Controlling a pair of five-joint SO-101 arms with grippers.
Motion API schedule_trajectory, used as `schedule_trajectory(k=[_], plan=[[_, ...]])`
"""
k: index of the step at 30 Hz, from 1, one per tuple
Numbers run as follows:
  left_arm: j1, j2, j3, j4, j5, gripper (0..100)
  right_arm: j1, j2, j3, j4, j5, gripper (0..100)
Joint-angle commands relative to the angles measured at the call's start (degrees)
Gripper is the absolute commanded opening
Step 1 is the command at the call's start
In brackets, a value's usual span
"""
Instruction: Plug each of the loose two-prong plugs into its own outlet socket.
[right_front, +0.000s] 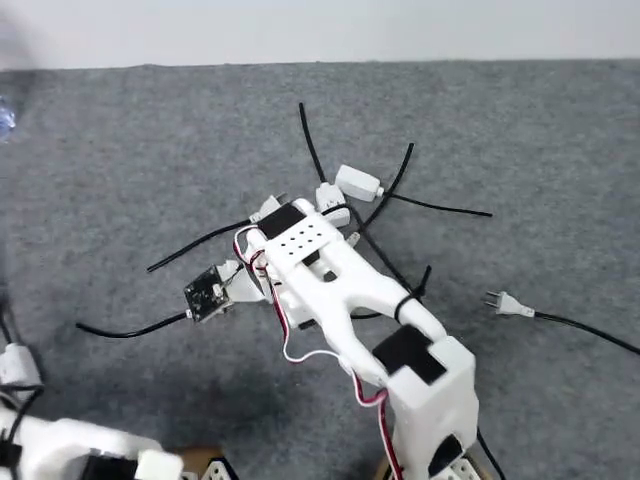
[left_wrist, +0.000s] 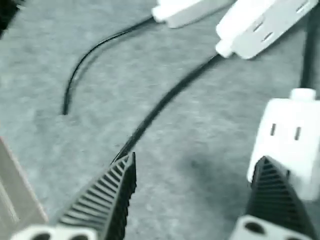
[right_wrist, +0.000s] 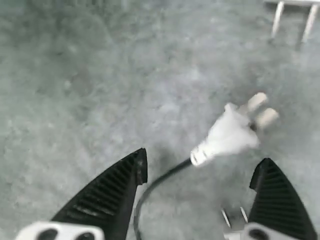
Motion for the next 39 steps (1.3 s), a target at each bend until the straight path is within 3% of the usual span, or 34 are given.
schedule_trajectory(k=[1, 6, 8, 10, 11, 12, 20, 24, 32, 35, 39], plan=[[-1.93, -0.88, 5.23, -7.12, -0.97, 35, -0.57, 4.0, -3.78, -1.36, -0.97, 33.6], [-1.49, -0.97, 7.43, -8.09, -0.97, 35, -0.22, 11.03, -10.02, 0.57, -4.22, 30.7], [-1.58, -0.97, 7.69, -8.09, -0.97, 35, -0.22, 13.05, -12.84, 2.07, -5.54, 19.5], [-1.85, -0.97, 7.87, -8.09, -0.97, 35, -0.22, 14.46, -15.38, 2.77, -5.89, 1.8], [-1.85, -0.97, 8.13, -8.09, -0.97, 35, -0.22, 14.81, -16.26, 3.3, -5.89, 0.1], [-1.85, -0.97, 8.4, -8.09, -0.97, 35, -0.13, 15.08, -16.79, 4.53, -5.89, 4.5], [-1.67, -0.97, 10.68, -8.0, -0.97, 35, 1.54, 7.43, -24.35, 20.79, -5.89, 0.8], [-1.85, -0.97, 11.3, -8.0, -0.97, 35, 4.7, -3.38, -23.56, 20.97, -8.44, 0.8], [-1.93, -0.97, 11.38, -5.27, -0.97, 35, 17.63, -25.19, -11.43, 20.97, -8.44, 0.8], [-1.49, -0.97, 11.38, -0.35, -0.97, 35, 25.98, -31.08, -9.93, 20.97, -8.09, 0.8], [-1.76, -0.97, 11.03, 2.29, -0.97, 35, 39.25, -33.98, -7.21, 20.97, -0.26, 0.8]])
